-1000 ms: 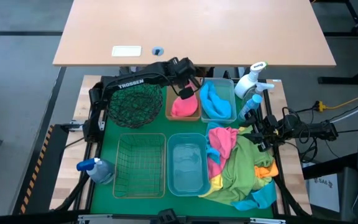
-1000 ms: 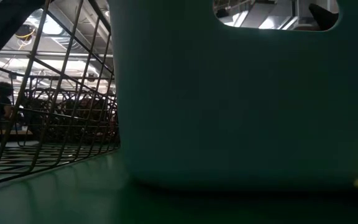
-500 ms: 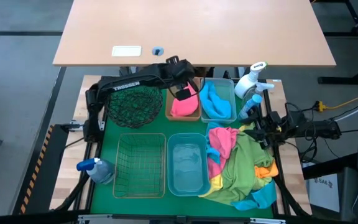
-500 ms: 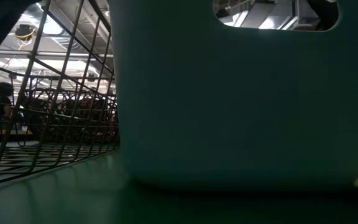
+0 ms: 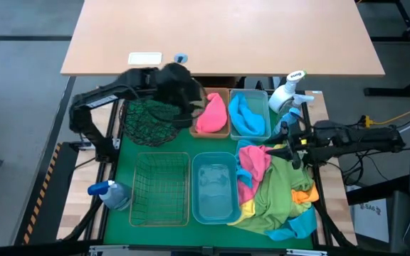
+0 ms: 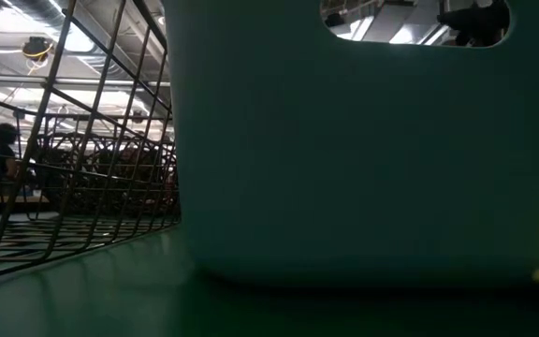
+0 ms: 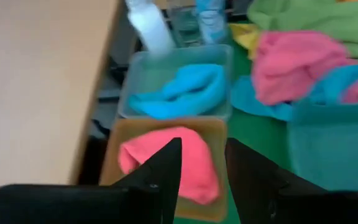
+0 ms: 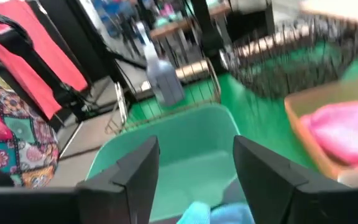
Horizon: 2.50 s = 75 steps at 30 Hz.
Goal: Sort microfiber towel by color & place in baskets
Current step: Put the pink towel into the orange bin
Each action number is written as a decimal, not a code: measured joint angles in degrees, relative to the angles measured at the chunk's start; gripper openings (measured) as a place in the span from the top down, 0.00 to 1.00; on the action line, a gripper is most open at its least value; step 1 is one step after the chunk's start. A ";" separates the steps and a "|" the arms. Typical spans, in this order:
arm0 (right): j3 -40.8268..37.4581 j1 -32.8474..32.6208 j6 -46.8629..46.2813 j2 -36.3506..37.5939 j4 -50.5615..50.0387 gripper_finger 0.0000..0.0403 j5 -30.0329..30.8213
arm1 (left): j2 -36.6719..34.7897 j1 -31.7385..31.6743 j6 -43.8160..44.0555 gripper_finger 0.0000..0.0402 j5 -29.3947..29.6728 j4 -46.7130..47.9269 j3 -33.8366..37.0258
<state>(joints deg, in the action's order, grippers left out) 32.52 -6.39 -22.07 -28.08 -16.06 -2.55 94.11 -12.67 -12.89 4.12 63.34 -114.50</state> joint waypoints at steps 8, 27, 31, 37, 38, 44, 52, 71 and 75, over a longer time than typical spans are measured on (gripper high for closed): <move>9.57 0.00 -8.02 -7.94 -15.05 0.49 0.00 | -9.06 1.55 0.38 0.70 -2.89 -0.64 9.66; 10.35 0.00 -30.65 -20.55 -27.78 0.49 -3.10 | -33.05 3.39 11.72 0.70 -2.23 -32.24 55.10; 10.35 0.00 -30.63 -24.97 -27.29 0.49 -3.10 | -33.03 4.32 11.92 0.70 -2.19 -32.74 55.52; 10.35 0.00 -30.61 -30.57 -27.21 0.55 -3.08 | -33.01 5.88 12.36 0.70 -2.21 -33.62 55.54; 10.35 0.00 -30.59 -31.17 -27.14 0.59 -3.08 | -33.01 6.08 12.35 0.70 -2.18 -33.64 55.54; 10.46 0.00 -28.51 -31.75 -26.61 0.94 -3.10 | -33.01 7.21 12.35 0.70 -2.12 -33.62 55.54; 20.06 0.02 -25.10 -30.13 -26.54 0.98 -2.48 | -33.01 7.91 12.34 0.70 -2.10 -33.62 55.54; 46.63 2.86 4.97 -30.99 -13.87 1.00 17.72 | -33.01 7.87 12.31 0.70 -1.79 -37.47 55.56; 46.66 9.17 6.05 -33.07 -10.37 1.00 12.12 | -33.01 7.87 12.31 0.70 -1.80 -38.83 55.56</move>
<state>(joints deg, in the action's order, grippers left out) 79.18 2.78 -16.03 -61.15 -26.43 9.57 61.10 -4.80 -0.58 2.32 24.50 -58.94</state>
